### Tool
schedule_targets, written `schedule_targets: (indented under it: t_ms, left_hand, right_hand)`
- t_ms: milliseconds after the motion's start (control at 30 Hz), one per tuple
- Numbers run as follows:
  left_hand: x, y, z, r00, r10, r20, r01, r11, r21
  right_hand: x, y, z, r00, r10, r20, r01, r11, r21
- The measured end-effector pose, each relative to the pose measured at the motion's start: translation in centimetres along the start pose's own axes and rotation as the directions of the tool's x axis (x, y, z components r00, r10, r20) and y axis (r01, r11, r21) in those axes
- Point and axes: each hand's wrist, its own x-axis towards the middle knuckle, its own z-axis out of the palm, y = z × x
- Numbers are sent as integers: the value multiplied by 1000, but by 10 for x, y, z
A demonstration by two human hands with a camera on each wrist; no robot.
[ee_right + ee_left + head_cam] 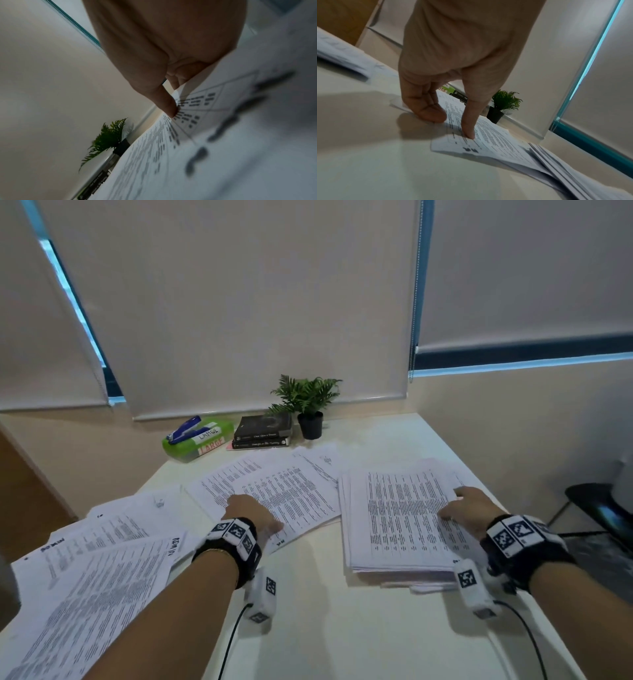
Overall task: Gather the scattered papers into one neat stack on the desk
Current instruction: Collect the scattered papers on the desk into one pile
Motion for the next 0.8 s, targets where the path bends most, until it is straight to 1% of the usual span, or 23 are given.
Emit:
schedule_targets:
  t_ms: [67, 133, 200, 233, 267, 333, 367, 433, 500, 533, 600, 667, 733, 800]
  left_hand:
    - [0, 0, 0, 1000, 4, 25, -3, 997, -71]
    - [-5, 2, 2, 1000, 3, -1, -3, 998, -65]
    - [-10, 4, 11, 998, -22, -53, 24, 999, 40]
    - [-15, 4, 16, 999, 11, -41, -6, 994, 109]
    - [-20, 3, 21, 996, 94, -1, -92, 981, 171]
    - [-24, -1, 33, 959, 274, 71, -283, 918, 279]
    - [-22, -3, 39, 937, 337, 93, -349, 885, 307]
    - [-16, -5, 45, 911, 401, 95, -411, 869, 277]
    - [-12, -4, 42, 893, 445, 69, -448, 862, 237]
    - [-9, -5, 40, 872, 488, 50, -484, 841, 242]
    - [-10, -8, 34, 831, 555, -26, -532, 808, 256]
    - [-9, -13, 32, 798, 596, -93, -556, 787, 266]
    - [-9, -18, 27, 803, 580, -135, -553, 811, 192]
    - [-11, -20, 18, 822, 538, -187, -533, 842, 82]
  right_hand:
    - [1, 0, 3, 1000, -13, -21, 13, 1000, -26]
    - [-2, -1, 4, 999, -28, -46, 24, 997, -69]
    - [-1, -1, 3, 997, -32, -65, 24, 992, -121]
    - [0, 0, 2, 997, -31, -77, 19, 988, -151]
    - [1, 1, 1, 995, -39, -92, 23, 985, -173]
    - [4, 3, -2, 994, -35, -103, 13, 978, -208]
    - [5, 4, -3, 994, -29, -106, 5, 975, -222]
    - [6, 6, -4, 994, -32, -103, 4, 966, -257]
    - [8, 7, -2, 994, -39, -101, 8, 957, -291]
    - [8, 7, -2, 994, -55, -98, 22, 951, -308]
    - [10, 8, -1, 993, -77, -95, 41, 942, -332]
    - [14, 10, 0, 992, -83, -90, 47, 937, -346]
    - [14, 9, 0, 992, -77, -103, 36, 935, -353]
    - [14, 6, 0, 991, -71, -110, 25, 926, -377]
